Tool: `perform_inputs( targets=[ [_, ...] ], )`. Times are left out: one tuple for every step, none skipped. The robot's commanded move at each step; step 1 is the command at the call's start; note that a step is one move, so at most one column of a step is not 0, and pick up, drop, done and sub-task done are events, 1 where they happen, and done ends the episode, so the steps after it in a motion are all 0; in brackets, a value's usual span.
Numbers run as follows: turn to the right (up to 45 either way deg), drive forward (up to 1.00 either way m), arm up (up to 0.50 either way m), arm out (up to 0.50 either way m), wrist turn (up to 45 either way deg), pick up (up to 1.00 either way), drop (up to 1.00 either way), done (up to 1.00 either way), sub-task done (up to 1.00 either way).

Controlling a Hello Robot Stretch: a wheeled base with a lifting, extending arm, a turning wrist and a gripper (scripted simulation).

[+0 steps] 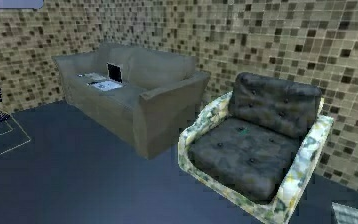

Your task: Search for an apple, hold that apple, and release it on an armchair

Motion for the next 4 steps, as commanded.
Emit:
perform_inputs(
  targets=[
    [0.0,0.75,0.00,0.00,0.0,0.00,0.00,0.00,0.00],
    [45.0,0.00,0.00,0.00,0.0,0.00,0.00,0.00,0.00],
    [39.0,0.00,0.00,0.00,0.0,0.00,0.00,0.00,0.00],
    [-45.0,0.00,0.00,0.00,0.0,0.00,0.00,0.00,0.00]
  ],
)
